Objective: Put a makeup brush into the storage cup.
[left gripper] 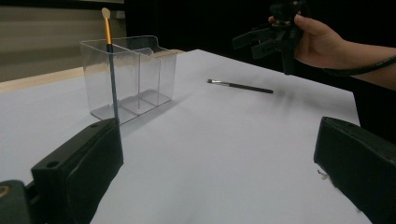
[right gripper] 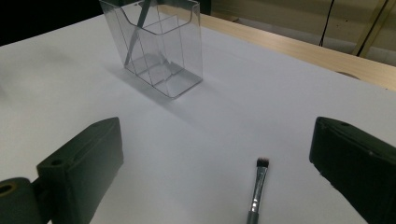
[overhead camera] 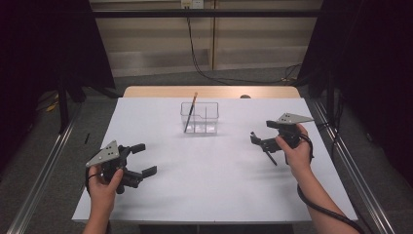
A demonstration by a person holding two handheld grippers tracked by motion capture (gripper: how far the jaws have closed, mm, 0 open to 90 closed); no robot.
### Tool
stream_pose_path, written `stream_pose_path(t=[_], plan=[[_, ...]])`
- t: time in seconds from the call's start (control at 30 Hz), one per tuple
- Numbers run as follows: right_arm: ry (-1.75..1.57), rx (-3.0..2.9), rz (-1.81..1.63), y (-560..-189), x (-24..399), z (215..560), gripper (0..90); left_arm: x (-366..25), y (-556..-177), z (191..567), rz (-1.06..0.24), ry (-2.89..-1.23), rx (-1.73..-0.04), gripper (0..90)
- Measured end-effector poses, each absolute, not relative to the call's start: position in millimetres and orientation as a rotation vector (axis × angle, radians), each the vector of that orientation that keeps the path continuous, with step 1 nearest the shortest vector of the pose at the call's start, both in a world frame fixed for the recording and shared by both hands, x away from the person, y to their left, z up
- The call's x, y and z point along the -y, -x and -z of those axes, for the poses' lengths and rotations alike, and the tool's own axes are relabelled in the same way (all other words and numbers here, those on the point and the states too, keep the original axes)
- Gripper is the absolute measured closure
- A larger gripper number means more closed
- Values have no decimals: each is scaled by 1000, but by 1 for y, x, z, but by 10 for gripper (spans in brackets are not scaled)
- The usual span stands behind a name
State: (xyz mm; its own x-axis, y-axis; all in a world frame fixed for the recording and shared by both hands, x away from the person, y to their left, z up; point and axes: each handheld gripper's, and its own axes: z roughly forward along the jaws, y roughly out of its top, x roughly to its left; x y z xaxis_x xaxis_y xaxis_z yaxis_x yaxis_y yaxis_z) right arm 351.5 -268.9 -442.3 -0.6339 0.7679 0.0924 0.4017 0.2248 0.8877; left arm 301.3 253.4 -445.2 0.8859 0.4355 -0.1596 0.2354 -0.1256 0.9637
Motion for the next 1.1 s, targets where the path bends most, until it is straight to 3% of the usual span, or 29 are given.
stream_pose_path(t=[1.1], plan=[[-1190, -2467, -996, -366, 263, 436, 23, -251, -299, 448, -177, -1746, -520, 14]])
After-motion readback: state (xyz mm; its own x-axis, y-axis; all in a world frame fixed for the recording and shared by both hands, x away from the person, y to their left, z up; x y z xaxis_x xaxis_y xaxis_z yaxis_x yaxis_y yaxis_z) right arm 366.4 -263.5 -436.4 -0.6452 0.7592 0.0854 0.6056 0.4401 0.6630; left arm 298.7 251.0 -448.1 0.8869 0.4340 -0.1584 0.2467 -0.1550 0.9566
